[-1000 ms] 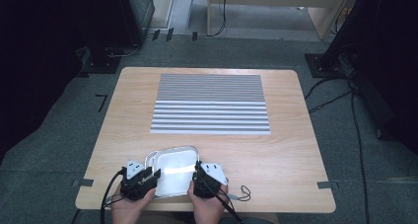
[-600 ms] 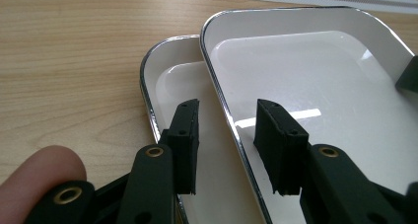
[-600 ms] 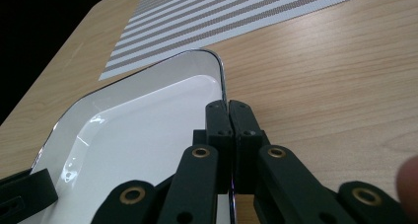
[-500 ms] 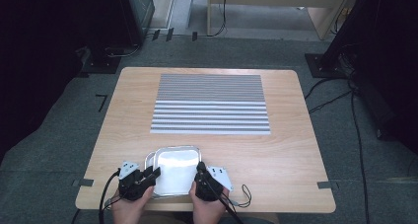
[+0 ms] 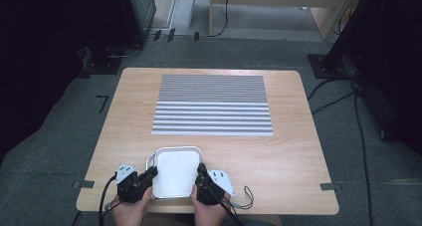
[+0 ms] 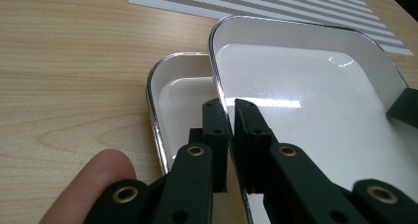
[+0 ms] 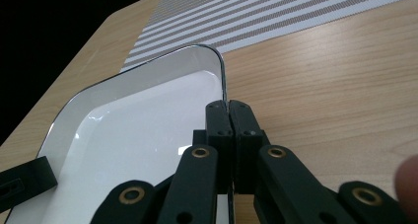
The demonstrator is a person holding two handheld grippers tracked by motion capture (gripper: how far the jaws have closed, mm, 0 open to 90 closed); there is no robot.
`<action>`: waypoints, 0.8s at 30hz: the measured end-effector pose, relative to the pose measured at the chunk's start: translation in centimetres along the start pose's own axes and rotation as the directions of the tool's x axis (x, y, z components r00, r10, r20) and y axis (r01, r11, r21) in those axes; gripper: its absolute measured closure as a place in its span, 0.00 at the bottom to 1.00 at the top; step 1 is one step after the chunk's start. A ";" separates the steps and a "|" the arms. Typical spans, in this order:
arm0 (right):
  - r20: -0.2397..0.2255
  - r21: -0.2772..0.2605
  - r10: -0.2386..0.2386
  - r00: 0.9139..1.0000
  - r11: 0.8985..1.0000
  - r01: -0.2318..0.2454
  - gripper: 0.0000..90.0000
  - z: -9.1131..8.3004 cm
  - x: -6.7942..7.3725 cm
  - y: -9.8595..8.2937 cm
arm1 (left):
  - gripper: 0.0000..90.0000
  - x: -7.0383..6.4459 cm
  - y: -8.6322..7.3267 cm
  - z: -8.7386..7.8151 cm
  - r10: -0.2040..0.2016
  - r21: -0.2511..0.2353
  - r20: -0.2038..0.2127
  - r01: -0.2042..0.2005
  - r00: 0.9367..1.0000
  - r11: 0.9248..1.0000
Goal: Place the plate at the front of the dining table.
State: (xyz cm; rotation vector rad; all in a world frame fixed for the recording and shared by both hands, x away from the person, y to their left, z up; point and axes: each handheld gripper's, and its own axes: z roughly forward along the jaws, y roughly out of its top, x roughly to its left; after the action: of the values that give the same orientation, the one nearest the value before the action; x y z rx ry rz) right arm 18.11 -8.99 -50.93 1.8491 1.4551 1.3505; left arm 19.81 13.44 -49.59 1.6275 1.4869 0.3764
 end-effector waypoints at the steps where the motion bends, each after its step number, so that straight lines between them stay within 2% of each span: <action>1: 0.000 0.001 -0.008 1.000 1.000 0.008 1.00 0.0 0.0 0.0 | 0.94 0.0 0.0 0.0 -0.002 -0.002 -0.001 0.002 1.000 1.000; 7: -0.010 0.009 -0.011 1.000 1.000 0.011 1.00 0.3 -0.4 0.6 | 0.95 -0.5 0.6 0.4 -0.001 -0.006 -0.009 0.001 1.000 1.000; 12: -0.004 0.007 -0.025 1.000 1.000 0.025 1.00 0.3 -0.8 1.5 | 0.95 -1.0 1.1 0.9 0.002 -0.002 0.002 -0.002 1.000 1.000; 24: -0.007 0.004 -0.020 1.000 1.000 0.020 1.00 0.4 -2.6 4.2 | 0.95 -3.3 3.1 2.4 0.027 -0.016 0.024 -0.026 0.999 1.000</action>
State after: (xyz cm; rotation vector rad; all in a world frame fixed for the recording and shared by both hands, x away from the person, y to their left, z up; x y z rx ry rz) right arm 20.61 -12.76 -48.93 1.8291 1.4767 1.3467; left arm 22.73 9.81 -47.53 1.6352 1.4421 0.3808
